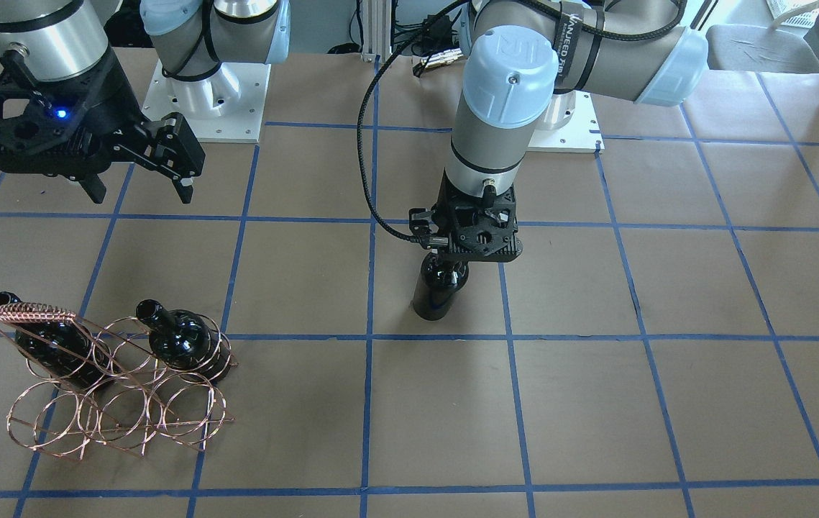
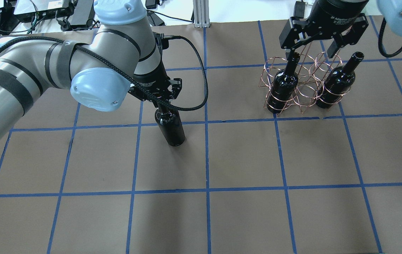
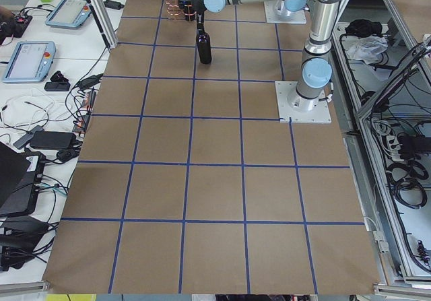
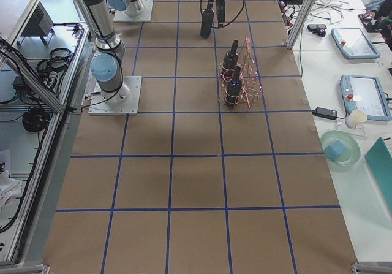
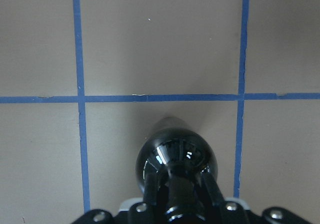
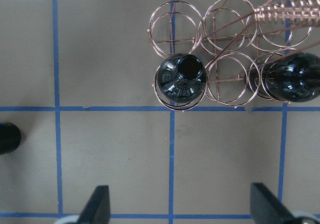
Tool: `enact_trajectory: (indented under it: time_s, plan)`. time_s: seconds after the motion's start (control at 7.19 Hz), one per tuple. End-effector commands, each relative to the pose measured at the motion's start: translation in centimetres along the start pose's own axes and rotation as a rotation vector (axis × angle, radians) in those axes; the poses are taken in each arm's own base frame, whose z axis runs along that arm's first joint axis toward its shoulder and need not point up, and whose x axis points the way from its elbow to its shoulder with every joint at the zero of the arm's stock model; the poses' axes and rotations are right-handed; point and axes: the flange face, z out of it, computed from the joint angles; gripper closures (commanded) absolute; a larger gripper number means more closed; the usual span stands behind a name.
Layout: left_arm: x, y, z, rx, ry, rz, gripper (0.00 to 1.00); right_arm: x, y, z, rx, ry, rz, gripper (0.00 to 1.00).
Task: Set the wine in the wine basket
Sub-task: 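Lower the bottle upright onto the table and open the left gripper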
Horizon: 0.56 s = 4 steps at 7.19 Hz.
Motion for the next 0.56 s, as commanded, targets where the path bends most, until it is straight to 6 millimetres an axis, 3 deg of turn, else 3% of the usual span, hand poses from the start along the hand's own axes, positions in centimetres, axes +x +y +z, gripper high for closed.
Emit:
enact_trajectory:
  time_s: [0.0,0.28,0.42]
  plan:
    - [-0.2,0.0,-0.5,0.007,-0.003,0.003,0.01,0.2,0.1,-0.5,0.008,0.004,-0.001,0.00]
    - [-0.1,0.1,-3.6,0.036,0.019,-0.004,0.00,0.0,-0.2,0.0,0.006,-0.012,-0.009,0.00]
    - [-0.7,-0.2,-6.1,0.050,0.022,-0.022,0.00,0.0,-0.2,0.0,0.012,-0.012,-0.009,0.00]
